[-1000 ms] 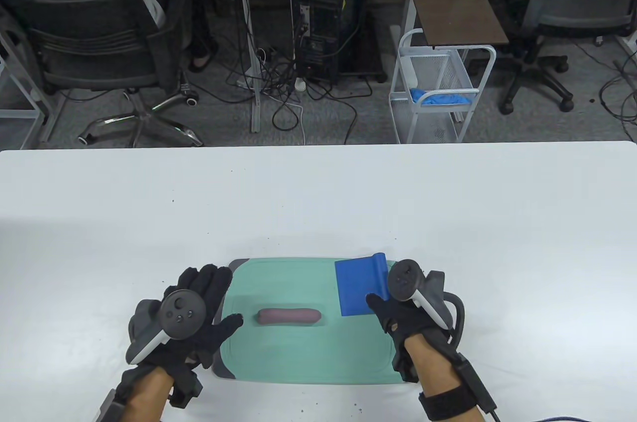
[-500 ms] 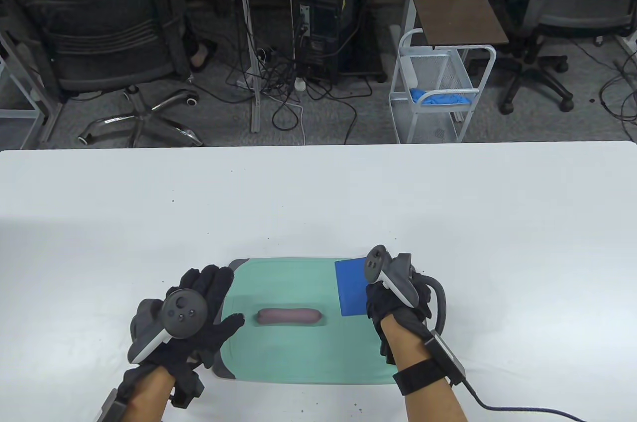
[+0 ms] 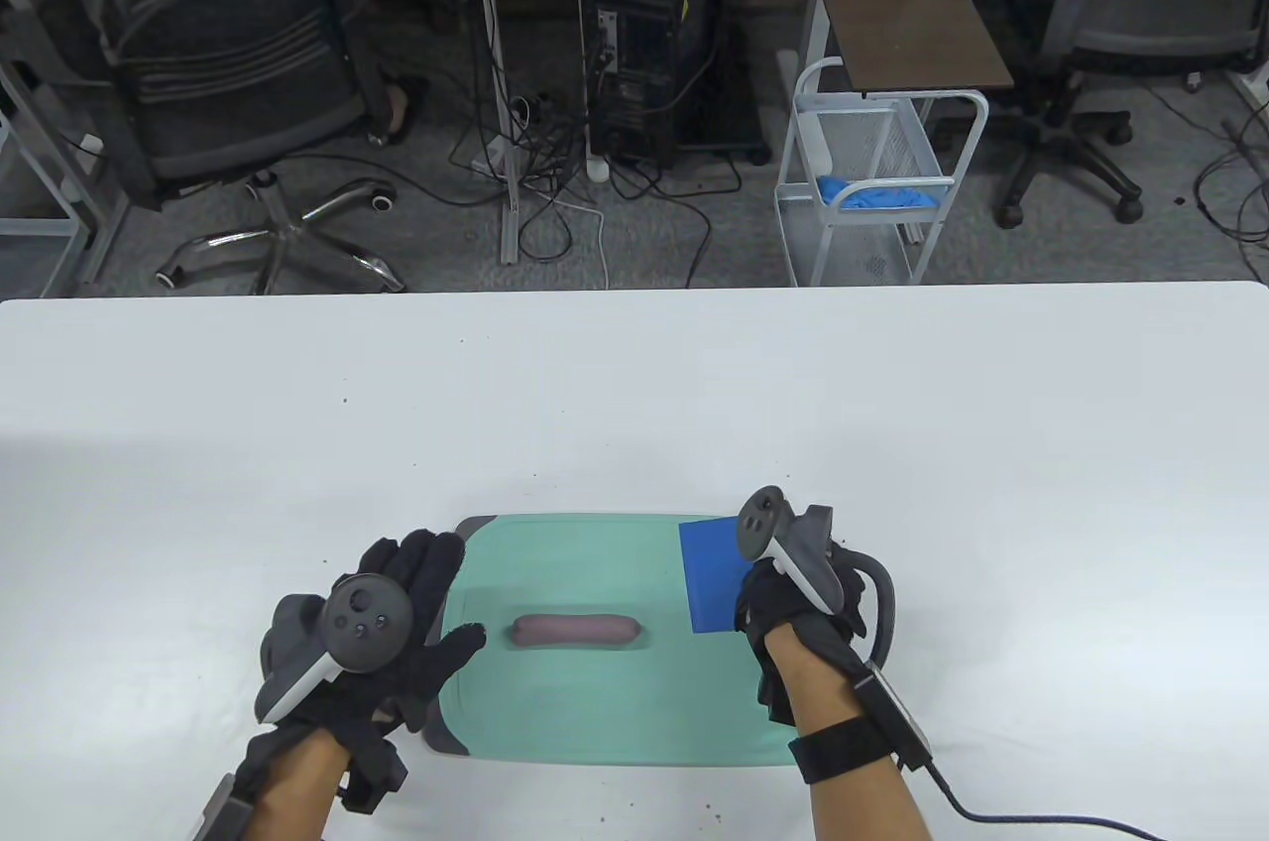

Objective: Slice plasticine roll into thin flakes

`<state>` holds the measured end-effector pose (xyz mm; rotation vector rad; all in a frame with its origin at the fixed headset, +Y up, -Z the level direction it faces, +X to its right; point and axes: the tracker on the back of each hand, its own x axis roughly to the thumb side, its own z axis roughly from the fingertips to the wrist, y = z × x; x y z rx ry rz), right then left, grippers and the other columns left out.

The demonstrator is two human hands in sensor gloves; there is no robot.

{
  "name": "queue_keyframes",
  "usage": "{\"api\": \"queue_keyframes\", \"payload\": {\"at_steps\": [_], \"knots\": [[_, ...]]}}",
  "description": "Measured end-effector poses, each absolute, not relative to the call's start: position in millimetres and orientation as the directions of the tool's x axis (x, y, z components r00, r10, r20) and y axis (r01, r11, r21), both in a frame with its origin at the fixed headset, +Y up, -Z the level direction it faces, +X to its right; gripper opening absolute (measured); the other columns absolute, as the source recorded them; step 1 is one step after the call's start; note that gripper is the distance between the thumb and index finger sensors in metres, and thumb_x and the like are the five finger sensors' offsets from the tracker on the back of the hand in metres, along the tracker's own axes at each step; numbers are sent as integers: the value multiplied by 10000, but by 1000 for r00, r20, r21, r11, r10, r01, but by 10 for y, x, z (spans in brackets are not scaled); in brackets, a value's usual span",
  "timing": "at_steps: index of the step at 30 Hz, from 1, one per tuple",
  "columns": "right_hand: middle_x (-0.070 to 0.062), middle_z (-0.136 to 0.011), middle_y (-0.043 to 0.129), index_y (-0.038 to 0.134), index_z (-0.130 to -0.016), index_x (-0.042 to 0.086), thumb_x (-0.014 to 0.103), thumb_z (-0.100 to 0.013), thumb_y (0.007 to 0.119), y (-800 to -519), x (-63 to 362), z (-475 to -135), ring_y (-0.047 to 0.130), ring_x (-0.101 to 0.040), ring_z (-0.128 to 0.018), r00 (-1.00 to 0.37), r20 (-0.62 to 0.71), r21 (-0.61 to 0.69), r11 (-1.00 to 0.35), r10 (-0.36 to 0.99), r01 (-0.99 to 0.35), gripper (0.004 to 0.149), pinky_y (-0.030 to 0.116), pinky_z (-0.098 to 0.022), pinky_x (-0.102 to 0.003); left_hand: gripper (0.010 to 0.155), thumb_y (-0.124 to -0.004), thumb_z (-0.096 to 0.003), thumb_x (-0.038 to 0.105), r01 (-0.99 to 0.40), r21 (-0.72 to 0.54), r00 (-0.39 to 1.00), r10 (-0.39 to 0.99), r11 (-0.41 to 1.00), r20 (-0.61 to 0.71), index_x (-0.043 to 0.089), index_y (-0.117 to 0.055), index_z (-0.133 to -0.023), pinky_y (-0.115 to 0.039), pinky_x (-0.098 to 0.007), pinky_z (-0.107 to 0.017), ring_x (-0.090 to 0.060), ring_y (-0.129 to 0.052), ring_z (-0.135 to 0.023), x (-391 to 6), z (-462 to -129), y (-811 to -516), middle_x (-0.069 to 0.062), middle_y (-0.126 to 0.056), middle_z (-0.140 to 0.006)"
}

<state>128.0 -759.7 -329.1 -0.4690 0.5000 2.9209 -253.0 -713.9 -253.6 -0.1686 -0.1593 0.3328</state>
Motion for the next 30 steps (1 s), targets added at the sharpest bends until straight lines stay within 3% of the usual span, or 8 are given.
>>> {"api": "queue_keyframes", "payload": {"at_steps": [5, 8, 12, 19, 30], "knots": [[-204, -804, 779, 379, -1048, -26, 406, -425, 761, -7567, 1398, -3248, 749, -512, -732, -906, -367, 227, -924, 213, -309, 849, 697, -540, -629, 850, -662, -352, 729, -319, -194, 930, 346, 928, 123, 460, -311, -1078, -450, -650, -790, -357, -412, -1162, -2537, -2539, -7139, 77, -371, -1240], [-144, -706, 859, 370, -1035, -32, 399, -433, 732, -7495, 1486, -3202, 838, -465, -671, -861, -366, 106, -903, 355, -417, 824, 751, -496, -612, 849, -662, -353, 728, -323, -194, 929, 349, 926, 120, 457, -313, -1078, -454, -649, -789, -357, -420, -1160, -2539, -2539, -7137, 77, -376, -1239], [-104, -617, 899, 338, -1039, -2, 421, -446, 719, -7376, 1532, -3109, 877, -440, -625, -839, -316, 37, -878, 442, -477, 822, 775, -458, -593, 843, -662, -355, 725, -322, -198, 930, 348, 926, 118, 457, -318, -1078, -461, -647, -789, -355, -433, -1158, -2533, -2542, -7150, 79, -390, -1237], [-62, -526, 943, 360, -1059, 104, 420, -439, 802, -7127, 1401, -2867, 936, -398, -548, -848, -238, -61, -879, 474, -474, 824, 817, -401, -565, 829, -667, -364, 711, -307, -225, 933, 339, 925, 124, 440, -348, -1079, -483, -637, -788, -355, -460, -1152, -2423, -2545, -7215, 71, -439, -1223], [-56, -462, 961, 392, -1063, 172, 390, -428, 860, -6850, 816, -2546, 967, -372, -478, -916, -126, -107, -923, 381, -369, 819, 838, -346, -544, 736, -746, -387, 578, -163, -203, 923, 222, 965, 315, 413, -478, -1052, -498, -619, -797, -318, -560, -1131, -1743, -2552, -7176, 93, -550, -1177]]}}
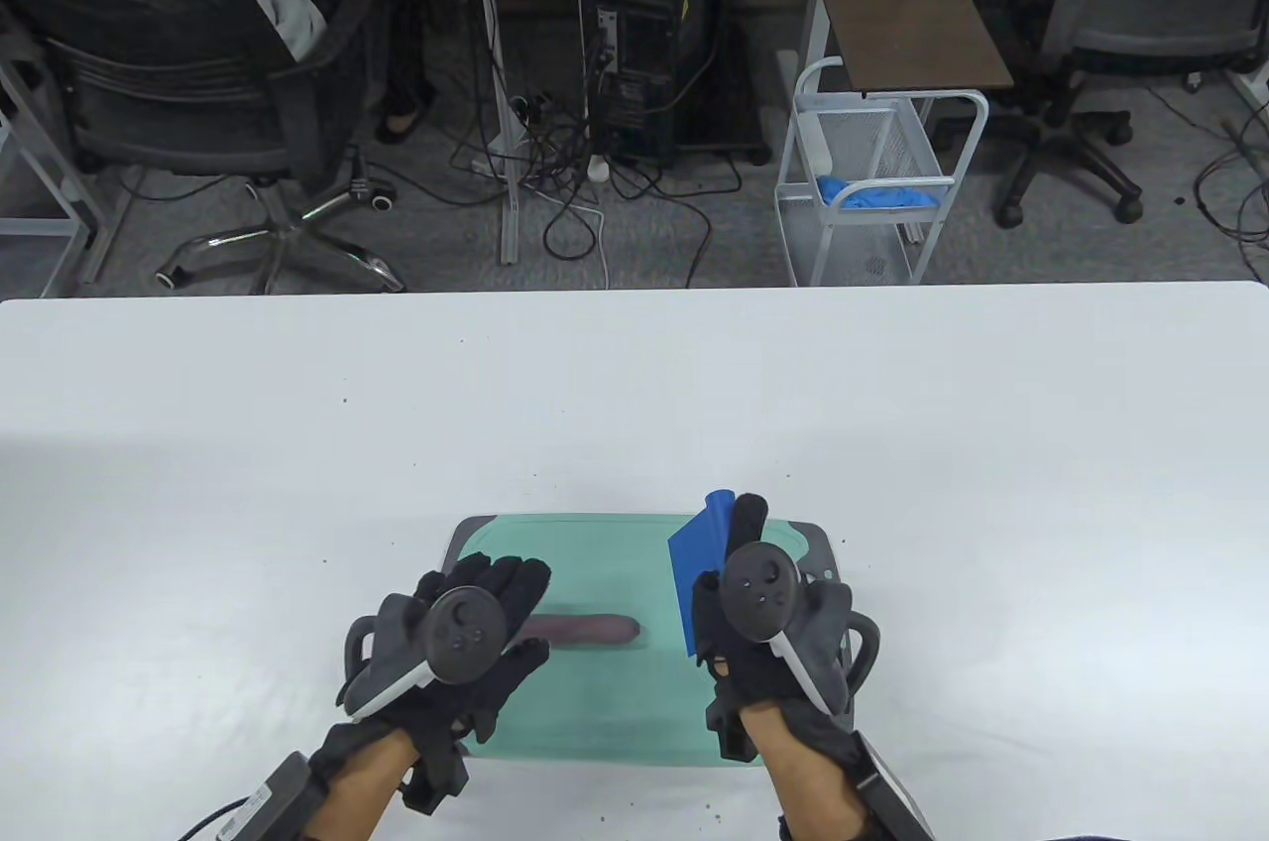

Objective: Slice plasticine roll into thin flakes

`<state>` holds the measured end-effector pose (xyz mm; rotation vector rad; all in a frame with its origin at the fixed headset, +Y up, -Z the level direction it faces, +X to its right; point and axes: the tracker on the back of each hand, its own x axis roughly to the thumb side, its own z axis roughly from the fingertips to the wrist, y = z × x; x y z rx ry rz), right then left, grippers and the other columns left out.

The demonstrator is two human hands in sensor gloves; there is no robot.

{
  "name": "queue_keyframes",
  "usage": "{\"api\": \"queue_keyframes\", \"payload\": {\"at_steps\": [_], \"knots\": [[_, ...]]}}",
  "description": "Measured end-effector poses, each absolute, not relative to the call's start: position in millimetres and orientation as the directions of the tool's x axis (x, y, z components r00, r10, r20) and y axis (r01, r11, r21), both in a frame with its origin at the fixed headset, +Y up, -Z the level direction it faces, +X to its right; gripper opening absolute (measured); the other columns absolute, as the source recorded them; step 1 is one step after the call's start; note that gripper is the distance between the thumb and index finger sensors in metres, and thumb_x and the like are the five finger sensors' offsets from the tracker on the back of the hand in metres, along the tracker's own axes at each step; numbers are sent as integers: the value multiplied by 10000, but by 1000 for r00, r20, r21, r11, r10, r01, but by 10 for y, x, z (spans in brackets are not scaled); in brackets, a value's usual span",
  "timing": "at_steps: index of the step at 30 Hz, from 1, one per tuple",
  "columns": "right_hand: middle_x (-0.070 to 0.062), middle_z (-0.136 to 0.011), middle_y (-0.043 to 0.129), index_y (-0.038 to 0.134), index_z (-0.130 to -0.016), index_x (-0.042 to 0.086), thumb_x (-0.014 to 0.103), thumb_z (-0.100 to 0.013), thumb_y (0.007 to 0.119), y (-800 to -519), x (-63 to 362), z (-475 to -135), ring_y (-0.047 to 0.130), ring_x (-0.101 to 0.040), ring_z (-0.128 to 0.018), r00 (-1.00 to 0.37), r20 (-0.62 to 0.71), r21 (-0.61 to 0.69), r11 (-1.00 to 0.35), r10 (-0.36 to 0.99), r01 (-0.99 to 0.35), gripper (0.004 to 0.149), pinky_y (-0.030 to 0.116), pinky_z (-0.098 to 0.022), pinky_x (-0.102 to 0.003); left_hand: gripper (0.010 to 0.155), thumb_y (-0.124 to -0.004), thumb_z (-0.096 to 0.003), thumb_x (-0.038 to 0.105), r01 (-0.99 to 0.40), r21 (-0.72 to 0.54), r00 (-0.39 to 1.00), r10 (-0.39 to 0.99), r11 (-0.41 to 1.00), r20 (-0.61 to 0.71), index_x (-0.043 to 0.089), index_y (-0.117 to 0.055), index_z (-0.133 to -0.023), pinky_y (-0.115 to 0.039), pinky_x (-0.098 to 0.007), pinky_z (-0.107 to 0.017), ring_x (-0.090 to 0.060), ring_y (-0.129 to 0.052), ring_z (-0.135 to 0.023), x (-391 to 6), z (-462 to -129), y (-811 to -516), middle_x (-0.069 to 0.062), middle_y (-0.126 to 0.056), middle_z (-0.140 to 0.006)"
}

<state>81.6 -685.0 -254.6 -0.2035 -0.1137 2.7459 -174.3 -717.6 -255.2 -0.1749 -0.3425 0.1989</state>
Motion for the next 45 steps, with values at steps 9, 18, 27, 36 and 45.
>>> {"api": "queue_keyframes", "payload": {"at_steps": [9, 18, 27, 36, 45], "knots": [[-47, -401, 960, 402, -1057, 151, 393, -425, 866, -6860, 378, -2424, 986, -351, -426, -949, -85, -85, -952, 302, -295, 821, 850, -308, -533, 603, -813, -373, 491, 5, -104, 872, 46, 995, 488, 463, -672, -959, -550, -494, -813, -201, -731, -1063, -1315, -2642, -7341, 175, -707, -1090], [-41, -372, 967, 420, -1050, 120, 397, -423, 871, -6904, 152, -2327, 998, -340, -395, -975, -76, -87, -975, 209, -203, 821, 859, -282, -525, 518, -847, -383, 458, -24, -106, 868, 73, 994, 490, 457, -783, -897, -612, -505, -809, -212, -835, -992, -1282, -2665, -7418, 186, -807, -1023], [-39, -366, 968, 420, -1048, 105, 398, -426, 868, -6928, 58, -2268, 1001, -339, -387, -984, -88, -95, -984, 156, -148, 821, 861, -275, -524, 490, -841, -391, 455, -68, -134, 872, 124, 989, 474, 451, -805, -879, -589, -543, -815, -214, -820, -1012, -1295, -2675, -7442, 203, -810, -1016], [-37, -367, 965, 412, -1048, 102, 399, -429, 861, -6958, 20, -2285, 1001, -338, -388, -987, -91, -104, -987, 129, -119, 820, 861, -276, -524, 480, -841, -392, 449, -72, -141, 873, 131, 987, 470, 452, -813, -872, -593, -544, -814, -215, -817, -1017, -1295, -2678, -7448, 211, -811, -1014], [-35, -371, 962, 403, -1049, 100, 398, -433, 855, -6979, 1, -2289, 999, -339, -391, -991, -85, -110, -989, 107, -98, 820, 859, -278, -525, 479, -841, -393, 446, -68, -146, 875, 130, 987, 466, 453, -814, -871, -593, -548, -812, -217, -815, -1020, -1289, -2682, -7456, 214, -808, -1016]]}}
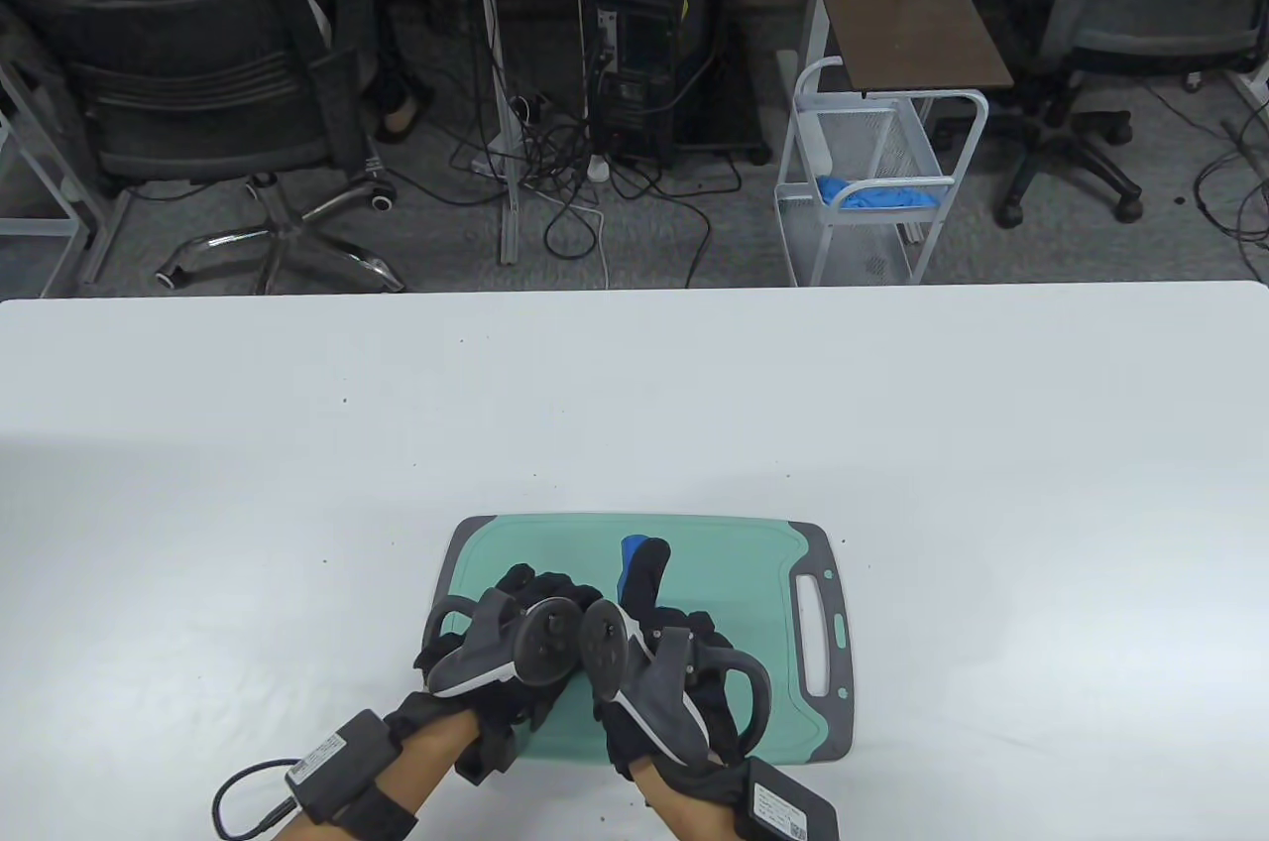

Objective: Slice plasticine roll into thin flakes

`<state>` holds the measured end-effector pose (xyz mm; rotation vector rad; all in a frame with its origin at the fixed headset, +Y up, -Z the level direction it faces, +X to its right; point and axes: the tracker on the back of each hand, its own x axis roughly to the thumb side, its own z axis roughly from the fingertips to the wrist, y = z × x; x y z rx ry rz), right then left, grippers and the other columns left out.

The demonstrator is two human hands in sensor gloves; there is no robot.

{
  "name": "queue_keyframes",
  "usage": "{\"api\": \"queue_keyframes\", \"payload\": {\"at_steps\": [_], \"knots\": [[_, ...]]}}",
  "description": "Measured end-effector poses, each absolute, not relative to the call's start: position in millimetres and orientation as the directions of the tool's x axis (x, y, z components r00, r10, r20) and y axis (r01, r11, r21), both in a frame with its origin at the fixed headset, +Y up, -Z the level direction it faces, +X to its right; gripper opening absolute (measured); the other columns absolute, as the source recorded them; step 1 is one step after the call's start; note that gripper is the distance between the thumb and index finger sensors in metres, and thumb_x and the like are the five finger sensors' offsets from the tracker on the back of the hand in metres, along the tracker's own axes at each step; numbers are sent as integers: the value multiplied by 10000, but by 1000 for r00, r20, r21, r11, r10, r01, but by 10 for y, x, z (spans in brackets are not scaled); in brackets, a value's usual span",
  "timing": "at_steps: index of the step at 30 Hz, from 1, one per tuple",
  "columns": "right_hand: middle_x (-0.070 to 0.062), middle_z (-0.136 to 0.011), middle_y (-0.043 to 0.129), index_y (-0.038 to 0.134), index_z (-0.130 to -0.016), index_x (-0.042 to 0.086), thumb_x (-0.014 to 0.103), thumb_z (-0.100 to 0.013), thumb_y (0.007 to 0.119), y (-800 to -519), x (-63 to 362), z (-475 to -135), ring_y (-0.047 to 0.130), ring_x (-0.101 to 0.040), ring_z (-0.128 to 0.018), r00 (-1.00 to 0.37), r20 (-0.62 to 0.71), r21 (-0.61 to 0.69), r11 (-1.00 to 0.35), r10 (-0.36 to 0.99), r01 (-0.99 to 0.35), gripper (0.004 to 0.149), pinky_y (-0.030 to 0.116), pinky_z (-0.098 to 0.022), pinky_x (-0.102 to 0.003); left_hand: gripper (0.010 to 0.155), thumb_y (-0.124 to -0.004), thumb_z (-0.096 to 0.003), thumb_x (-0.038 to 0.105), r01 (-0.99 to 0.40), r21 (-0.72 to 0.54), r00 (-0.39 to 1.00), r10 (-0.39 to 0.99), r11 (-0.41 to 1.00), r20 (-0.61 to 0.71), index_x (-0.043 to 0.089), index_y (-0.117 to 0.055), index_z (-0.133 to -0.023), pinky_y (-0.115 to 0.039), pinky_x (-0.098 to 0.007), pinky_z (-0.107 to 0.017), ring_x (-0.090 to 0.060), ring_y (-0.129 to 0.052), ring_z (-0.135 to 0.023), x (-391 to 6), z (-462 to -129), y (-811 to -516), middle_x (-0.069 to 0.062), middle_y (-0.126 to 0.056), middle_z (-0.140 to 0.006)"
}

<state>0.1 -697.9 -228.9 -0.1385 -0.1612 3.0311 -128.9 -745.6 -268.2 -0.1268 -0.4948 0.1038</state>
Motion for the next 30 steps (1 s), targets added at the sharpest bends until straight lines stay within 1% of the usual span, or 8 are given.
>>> {"api": "queue_keyframes", "payload": {"at_steps": [14, 30], "knots": [[-34, -380, 955, 384, -1051, 102, 398, -438, 845, -6999, -29, -2296, 994, -341, -401, -994, -78, -123, -990, 83, -73, 822, 855, -286, -528, 483, -844, -391, 443, -70, -156, 876, 135, 985, 464, 452, -813, -873, -597, -549, -810, -216, -815, -1021, -1294, -2691, -7466, 213, -804, -1018], [-31, -395, 945, 359, -1052, 102, 397, -447, 829, -7082, -68, -2342, 986, -342, -411, -996, -73, -131, -990, 57, -47, 821, 850, -295, -528, 482, -843, -392, 433, -72, -166, 874, 142, 983, 464, 456, -812, -873, -597, -550, -809, -219, -815, -1022, -1296, -2699, -7472, 217, -796, -1023]]}}
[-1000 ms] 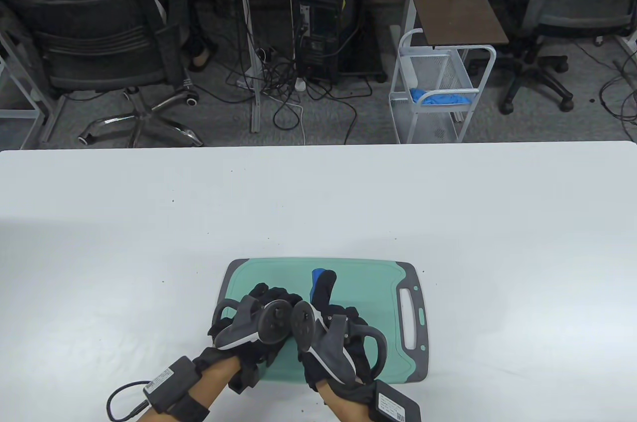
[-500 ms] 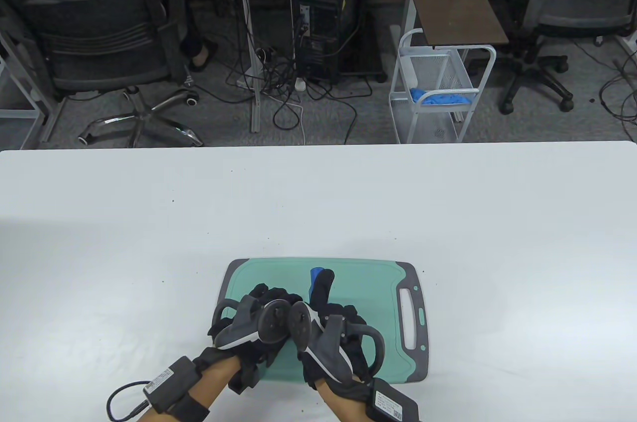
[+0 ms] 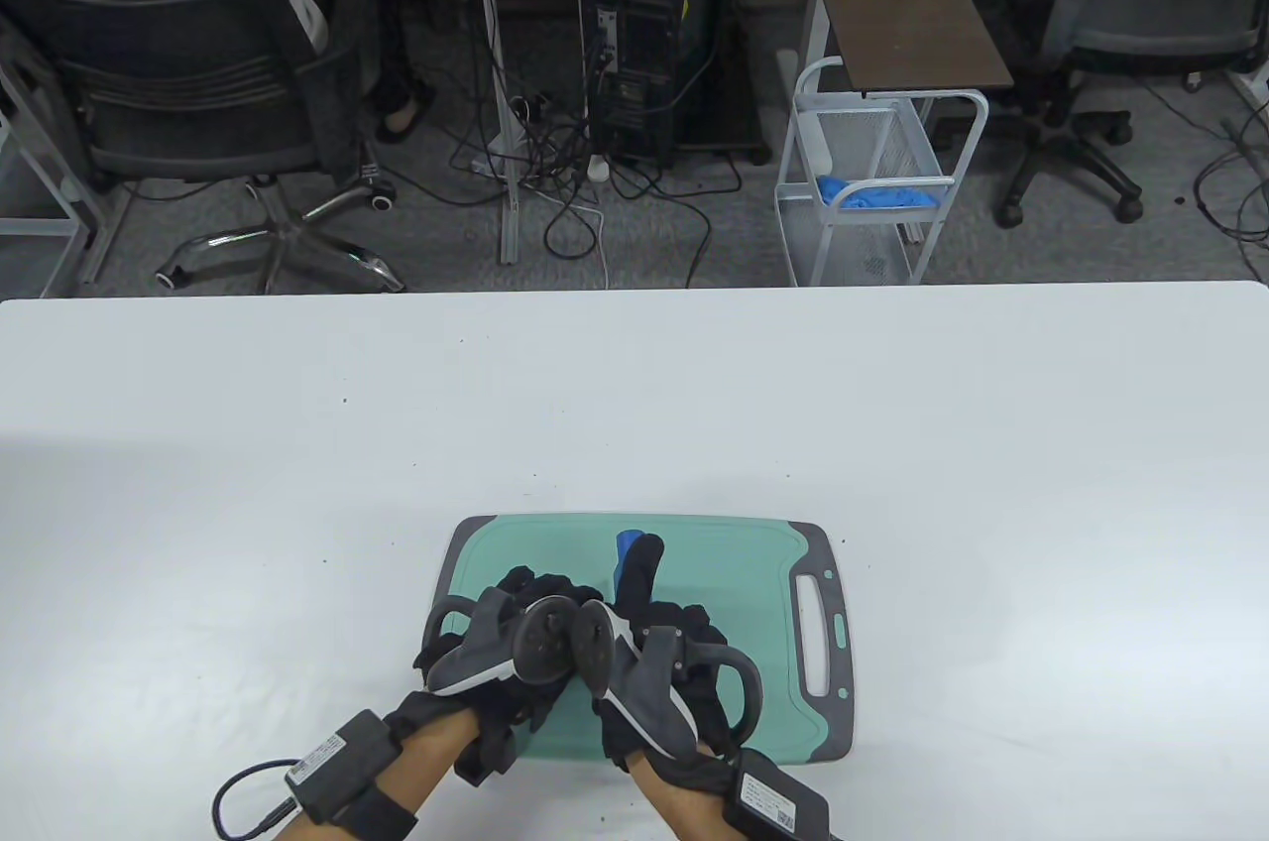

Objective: Slice plasticine roll into thin flakes

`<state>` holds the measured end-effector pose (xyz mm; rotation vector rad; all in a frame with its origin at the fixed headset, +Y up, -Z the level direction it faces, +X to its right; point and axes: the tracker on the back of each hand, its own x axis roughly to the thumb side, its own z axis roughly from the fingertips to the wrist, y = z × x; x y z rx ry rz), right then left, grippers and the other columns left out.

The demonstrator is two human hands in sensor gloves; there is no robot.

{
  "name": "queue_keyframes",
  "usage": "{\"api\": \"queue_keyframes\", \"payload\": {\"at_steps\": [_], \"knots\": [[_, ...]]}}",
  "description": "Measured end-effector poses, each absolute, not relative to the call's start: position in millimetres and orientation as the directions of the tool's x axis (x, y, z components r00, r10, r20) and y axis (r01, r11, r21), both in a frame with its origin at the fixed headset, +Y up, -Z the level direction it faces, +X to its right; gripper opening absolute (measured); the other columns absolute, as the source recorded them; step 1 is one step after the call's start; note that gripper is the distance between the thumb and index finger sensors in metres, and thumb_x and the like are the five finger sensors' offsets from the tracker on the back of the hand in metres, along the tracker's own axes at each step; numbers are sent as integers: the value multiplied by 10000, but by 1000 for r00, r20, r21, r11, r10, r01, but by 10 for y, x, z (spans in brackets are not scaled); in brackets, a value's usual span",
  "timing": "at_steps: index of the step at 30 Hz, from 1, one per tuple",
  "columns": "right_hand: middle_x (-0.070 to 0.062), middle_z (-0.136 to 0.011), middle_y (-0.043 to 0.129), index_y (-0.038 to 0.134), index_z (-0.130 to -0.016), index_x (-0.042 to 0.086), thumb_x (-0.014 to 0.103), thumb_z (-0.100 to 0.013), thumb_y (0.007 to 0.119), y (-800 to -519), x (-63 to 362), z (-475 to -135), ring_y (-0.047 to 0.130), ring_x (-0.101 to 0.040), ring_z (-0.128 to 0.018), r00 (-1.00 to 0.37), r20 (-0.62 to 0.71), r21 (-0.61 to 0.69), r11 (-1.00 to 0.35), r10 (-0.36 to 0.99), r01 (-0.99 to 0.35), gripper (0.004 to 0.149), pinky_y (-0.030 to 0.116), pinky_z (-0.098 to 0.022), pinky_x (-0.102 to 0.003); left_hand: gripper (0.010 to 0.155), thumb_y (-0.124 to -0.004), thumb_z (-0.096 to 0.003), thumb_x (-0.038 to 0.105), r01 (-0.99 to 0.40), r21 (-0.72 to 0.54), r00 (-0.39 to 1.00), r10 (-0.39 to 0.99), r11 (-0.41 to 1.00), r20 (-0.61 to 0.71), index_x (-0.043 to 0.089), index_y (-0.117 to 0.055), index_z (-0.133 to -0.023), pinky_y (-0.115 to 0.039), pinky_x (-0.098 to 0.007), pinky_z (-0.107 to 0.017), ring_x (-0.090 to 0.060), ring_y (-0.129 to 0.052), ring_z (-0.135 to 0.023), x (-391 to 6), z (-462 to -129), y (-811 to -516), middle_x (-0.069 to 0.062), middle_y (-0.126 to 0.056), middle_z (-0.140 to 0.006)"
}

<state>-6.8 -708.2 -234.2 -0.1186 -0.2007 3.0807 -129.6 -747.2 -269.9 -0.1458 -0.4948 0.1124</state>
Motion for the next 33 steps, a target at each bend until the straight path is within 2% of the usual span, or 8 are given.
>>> {"api": "queue_keyframes", "payload": {"at_steps": [13, 17, 20, 24, 33], "knots": [[-31, -407, 936, 341, -1054, 112, 397, -452, 822, -7133, -82, -2453, 978, -343, -425, -995, -80, -124, -991, 53, -43, 822, 843, -309, -530, 482, -844, -391, 415, -84, -188, 869, 164, 979, 467, 459, -814, -870, -606, -555, -803, -223, -826, -1014, -1316, -2706, -7471, 217, -796, -1022], [-28, -408, 936, 337, -1053, 115, 401, -450, 819, -7146, -41, -2546, 979, -340, -426, -991, -103, -112, -991, 88, -76, 823, 844, -311, -529, 492, -855, -383, 408, -96, -188, 872, 174, 977, 457, 472, -813, -869, -615, -552, -799, -216, -840, -1007, -1331, -2718, -7471, 222, -810, -1013], [-25, -410, 936, 332, -1055, 119, 406, -450, 817, -7154, -7, -2547, 979, -338, -426, -990, -105, -105, -991, 97, -86, 827, 845, -311, -525, 516, -881, -377, 386, -123, -199, 877, 200, 972, 436, 479, -800, -878, -617, -556, -798, -220, -849, -1002, -1355, -2742, -7474, 224, -825, -1006], [-22, -408, 938, 329, -1054, 116, 409, -449, 817, -7156, 7, -2530, 983, -335, -422, -989, -105, -94, -992, 99, -89, 830, 849, -309, -522, 571, -909, -368, 362, -108, -162, 885, 169, 981, 433, 493, -750, -901, -636, -543, -798, -205, -870, -996, -1356, -2737, -7464, 235, -840, -995], [-30, -403, 947, 348, -1054, 121, 403, -440, 834, -7105, 51, -2407, 986, -341, -427, -988, -97, -53, -992, 119, -115, 832, 850, -309, -527, 516, -909, -369, 361, -94, -126, 898, 139, 988, 418, 481, -807, -860, -680, -506, -780, -207, -881, -981, -1362, -2731, -7452, 191, -817, -1015]]}}
